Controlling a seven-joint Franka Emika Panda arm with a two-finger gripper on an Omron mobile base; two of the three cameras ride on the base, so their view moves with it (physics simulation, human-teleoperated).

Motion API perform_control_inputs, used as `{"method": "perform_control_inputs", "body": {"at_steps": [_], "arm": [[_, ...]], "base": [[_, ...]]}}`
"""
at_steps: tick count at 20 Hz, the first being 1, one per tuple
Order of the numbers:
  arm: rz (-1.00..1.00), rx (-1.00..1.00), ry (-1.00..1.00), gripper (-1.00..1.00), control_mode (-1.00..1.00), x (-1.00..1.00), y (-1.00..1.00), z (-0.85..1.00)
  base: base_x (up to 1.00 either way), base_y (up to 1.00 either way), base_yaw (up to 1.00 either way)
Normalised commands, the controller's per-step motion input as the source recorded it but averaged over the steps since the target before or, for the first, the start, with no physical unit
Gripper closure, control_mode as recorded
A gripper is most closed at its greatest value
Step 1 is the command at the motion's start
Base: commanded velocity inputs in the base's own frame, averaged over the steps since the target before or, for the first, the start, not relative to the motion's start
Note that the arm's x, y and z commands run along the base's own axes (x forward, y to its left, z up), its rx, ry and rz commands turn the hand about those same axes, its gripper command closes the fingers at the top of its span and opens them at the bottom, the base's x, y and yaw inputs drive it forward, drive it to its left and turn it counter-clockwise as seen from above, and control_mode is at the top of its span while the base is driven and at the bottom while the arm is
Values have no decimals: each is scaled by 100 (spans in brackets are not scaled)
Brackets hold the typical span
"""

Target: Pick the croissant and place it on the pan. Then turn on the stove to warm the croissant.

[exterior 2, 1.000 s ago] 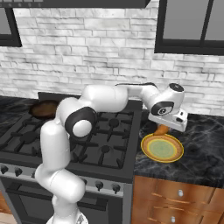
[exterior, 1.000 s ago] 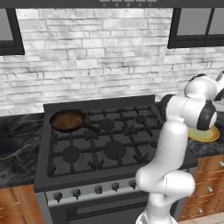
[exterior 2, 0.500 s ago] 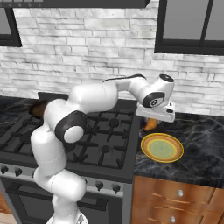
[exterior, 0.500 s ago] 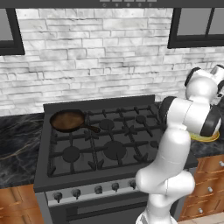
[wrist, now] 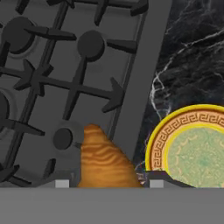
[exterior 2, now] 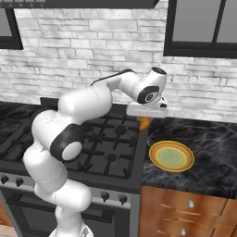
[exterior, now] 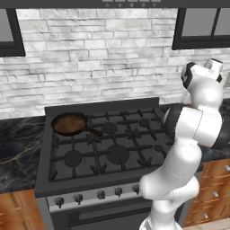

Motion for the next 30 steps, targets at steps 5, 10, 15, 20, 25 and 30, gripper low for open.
{"method": "perform_control_inputs", "body": {"at_steps": [5,10,15,20,25,30], "arm": [[19,0,0,100,-100,0,72,19],[16,0,0,100,-100,0,66,20],[10,0,0,100,-100,0,70,15],[7,-3,0,100,-100,0,74,4],[1,-6,-5,100,-100,0,64,0],[0,-8,-3,100,-100,0,58,3]], "base": [[0,0,0],[0,0,0],[0,0,0],[0,0,0],[0,0,0],[0,0,0]]}}
